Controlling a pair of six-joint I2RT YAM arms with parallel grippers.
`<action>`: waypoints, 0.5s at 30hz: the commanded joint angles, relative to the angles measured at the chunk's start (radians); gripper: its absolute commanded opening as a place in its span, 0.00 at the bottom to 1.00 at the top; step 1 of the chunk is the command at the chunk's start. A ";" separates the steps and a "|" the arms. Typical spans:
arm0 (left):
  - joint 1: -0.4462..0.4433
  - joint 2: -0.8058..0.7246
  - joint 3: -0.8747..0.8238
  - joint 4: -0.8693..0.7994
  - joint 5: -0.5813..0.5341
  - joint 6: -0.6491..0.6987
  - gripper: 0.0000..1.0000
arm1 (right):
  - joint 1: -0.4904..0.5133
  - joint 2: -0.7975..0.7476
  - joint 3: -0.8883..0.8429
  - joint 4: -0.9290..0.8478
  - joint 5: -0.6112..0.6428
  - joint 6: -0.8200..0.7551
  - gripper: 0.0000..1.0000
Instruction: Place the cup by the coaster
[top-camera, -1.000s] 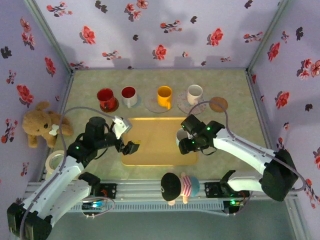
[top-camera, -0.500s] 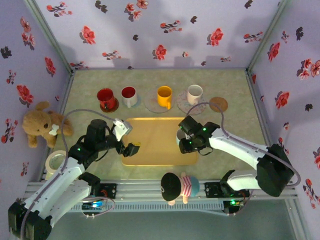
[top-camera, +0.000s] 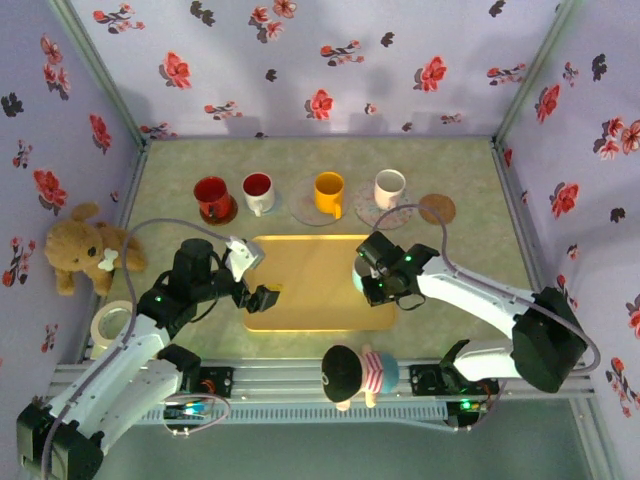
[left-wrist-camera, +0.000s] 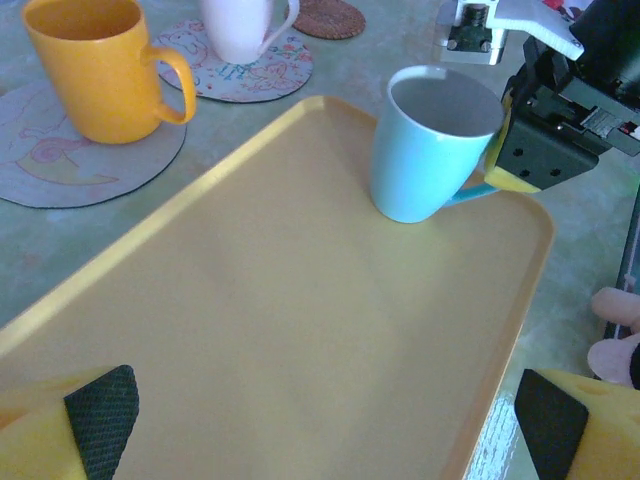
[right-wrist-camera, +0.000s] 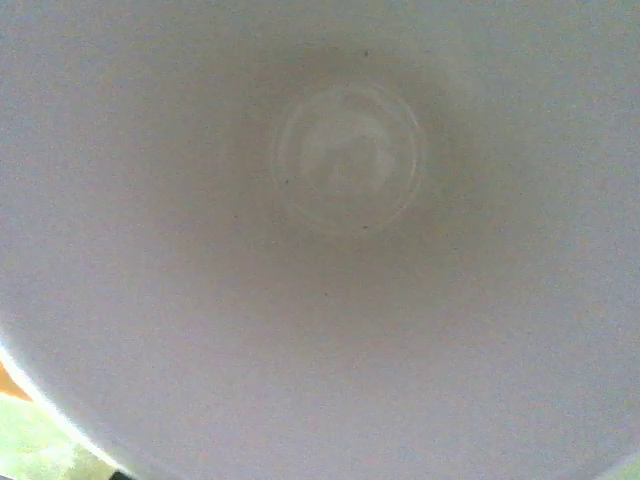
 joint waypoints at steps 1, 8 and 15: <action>-0.010 -0.011 0.019 0.021 -0.013 -0.015 1.00 | 0.004 -0.035 0.018 -0.018 0.036 -0.013 0.11; -0.011 -0.011 0.106 0.048 -0.017 -0.020 1.00 | -0.007 -0.117 0.097 -0.086 0.124 -0.025 0.02; -0.011 0.021 0.179 0.084 -0.032 -0.014 1.00 | -0.113 -0.212 0.176 -0.149 0.126 -0.042 0.00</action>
